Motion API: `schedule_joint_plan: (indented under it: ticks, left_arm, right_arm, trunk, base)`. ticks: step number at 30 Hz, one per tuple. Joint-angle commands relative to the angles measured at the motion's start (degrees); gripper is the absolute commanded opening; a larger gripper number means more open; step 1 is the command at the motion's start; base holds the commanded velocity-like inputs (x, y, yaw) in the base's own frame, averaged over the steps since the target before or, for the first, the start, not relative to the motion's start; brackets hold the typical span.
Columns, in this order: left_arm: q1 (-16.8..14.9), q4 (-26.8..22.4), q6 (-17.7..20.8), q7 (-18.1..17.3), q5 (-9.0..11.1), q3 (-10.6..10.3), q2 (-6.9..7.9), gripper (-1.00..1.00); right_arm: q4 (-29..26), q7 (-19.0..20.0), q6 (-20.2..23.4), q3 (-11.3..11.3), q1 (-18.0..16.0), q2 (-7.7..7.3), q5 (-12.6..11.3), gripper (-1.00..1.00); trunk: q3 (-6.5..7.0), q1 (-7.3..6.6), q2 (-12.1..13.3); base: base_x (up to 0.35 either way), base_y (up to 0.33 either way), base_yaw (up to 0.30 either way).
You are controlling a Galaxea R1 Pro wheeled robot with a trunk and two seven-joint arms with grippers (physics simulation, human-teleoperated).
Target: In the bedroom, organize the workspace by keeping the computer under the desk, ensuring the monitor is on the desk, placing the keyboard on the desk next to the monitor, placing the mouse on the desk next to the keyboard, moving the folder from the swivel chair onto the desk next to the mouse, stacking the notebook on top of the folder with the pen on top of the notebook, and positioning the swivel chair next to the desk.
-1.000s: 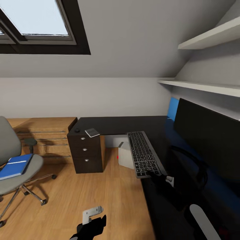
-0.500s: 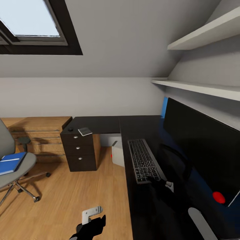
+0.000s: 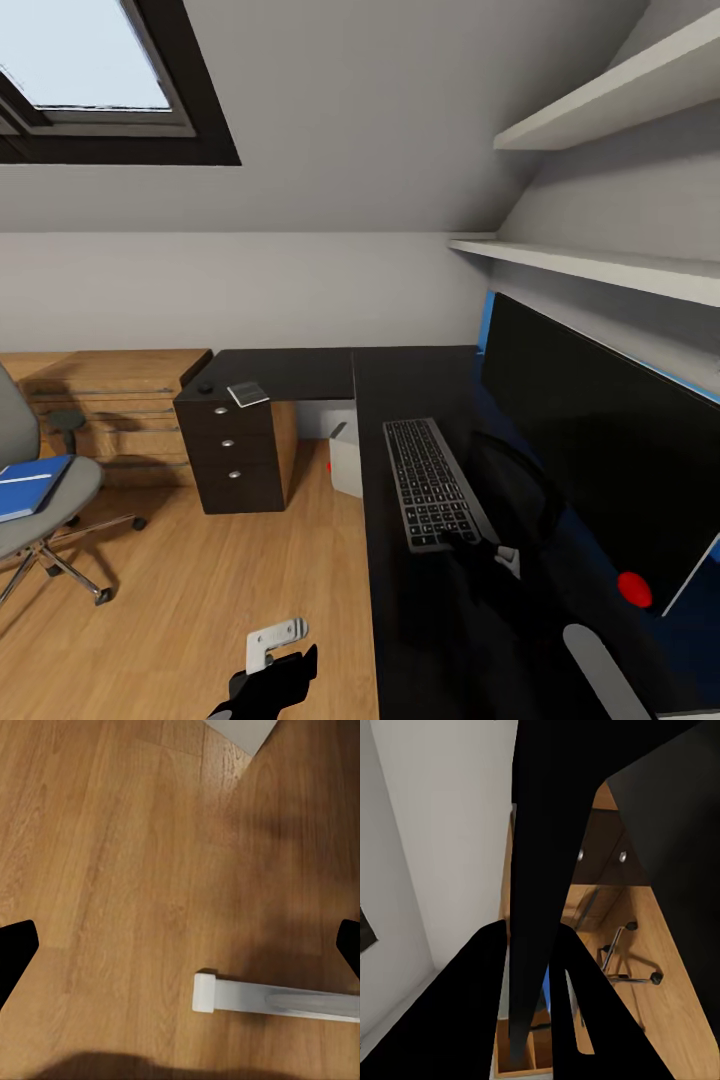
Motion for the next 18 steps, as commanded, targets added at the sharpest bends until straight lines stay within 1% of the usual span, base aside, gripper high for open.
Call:
schedule_joint_plan:
  ticks: [1, 3, 14, 16, 18]
  left_arm:
    - [-0.02, -0.10, 0.08, 0.37, 0.42, -0.07, 0.04, 1.00]
    - [-0.02, -0.10, 0.08, 0.35, 0.40, -0.07, 0.05, 1.00]
    - [-0.02, -0.10, 0.08, 0.40, 0.40, -0.07, 0.05, 1.00]
    - [0.02, 0.56, -0.01, 0.31, 0.34, 0.01, -0.40, 1.00]
    - [0.03, 0.68, -0.01, 0.30, 0.34, 0.01, -0.43, 1.00]
  right_arm:
    - [0.00, 0.24, 0.02, 0.16, -0.03, 0.11, -0.48, -1.00]
    - [0.06, 0.18, -0.02, 0.43, -0.03, 0.31, -0.54, -1.00]
    - [0.62, -0.04, -0.11, 0.50, -0.03, 0.33, -0.15, -1.00]
    - [1.26, 0.39, -0.77, -0.11, -0.69, 0.99, 0.76, -1.00]
    - [1.88, 0.38, -0.94, -0.06, -1.33, 1.63, 0.68, -1.00]
  trunk:
    - [-0.05, 0.00, -0.03]
    - [-0.05, 0.00, -0.03]
    - [-0.05, 0.00, -0.03]
    - [-0.05, 0.00, -0.03]
    - [-0.05, 0.00, -0.03]
  base:
    - [0.000, 0.000, 0.000]
    - [0.000, 0.000, 0.000]
    - [0.000, 0.000, 0.000]
    - [0.000, 0.000, 0.000]
    - [0.000, 0.000, 0.000]
